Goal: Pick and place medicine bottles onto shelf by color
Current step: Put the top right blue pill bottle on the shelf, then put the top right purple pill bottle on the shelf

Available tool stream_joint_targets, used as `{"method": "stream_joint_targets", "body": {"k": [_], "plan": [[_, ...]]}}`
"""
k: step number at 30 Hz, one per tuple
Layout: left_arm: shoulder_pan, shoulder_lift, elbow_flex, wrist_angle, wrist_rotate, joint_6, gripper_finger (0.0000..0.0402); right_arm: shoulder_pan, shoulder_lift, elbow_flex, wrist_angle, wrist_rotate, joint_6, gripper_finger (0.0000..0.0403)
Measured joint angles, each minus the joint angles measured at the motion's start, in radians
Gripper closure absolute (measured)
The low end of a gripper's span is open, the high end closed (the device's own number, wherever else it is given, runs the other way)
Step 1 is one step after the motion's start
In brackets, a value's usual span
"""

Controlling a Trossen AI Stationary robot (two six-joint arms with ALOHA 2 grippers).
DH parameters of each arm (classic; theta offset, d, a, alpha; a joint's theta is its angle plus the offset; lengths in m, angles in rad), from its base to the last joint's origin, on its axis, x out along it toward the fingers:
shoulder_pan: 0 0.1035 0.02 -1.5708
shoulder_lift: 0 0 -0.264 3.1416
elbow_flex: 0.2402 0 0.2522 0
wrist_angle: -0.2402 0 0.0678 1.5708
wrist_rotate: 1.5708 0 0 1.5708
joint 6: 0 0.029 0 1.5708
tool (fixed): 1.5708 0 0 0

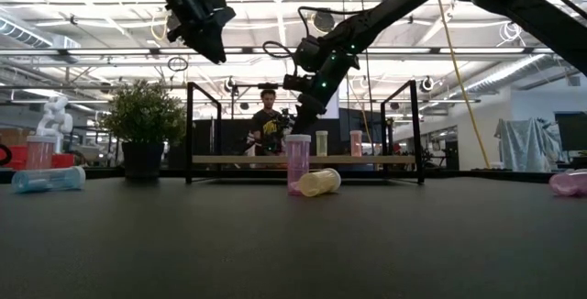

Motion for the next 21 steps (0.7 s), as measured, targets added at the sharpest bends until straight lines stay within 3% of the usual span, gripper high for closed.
{"method": "stream_joint_targets", "body": {"k": [14,21], "plan": [[0.061,0.0,0.0,0.008,-0.001,0.007,0.0284,0.0,-0.033,0.0,0.046,0.023,-0.003,0.0197],[0.081,-0.04,0.0,-0.164,-0.001,0.046,0.0284,0.015,-0.141,0.0,0.035,0.107,0.024,0.0197]]}}
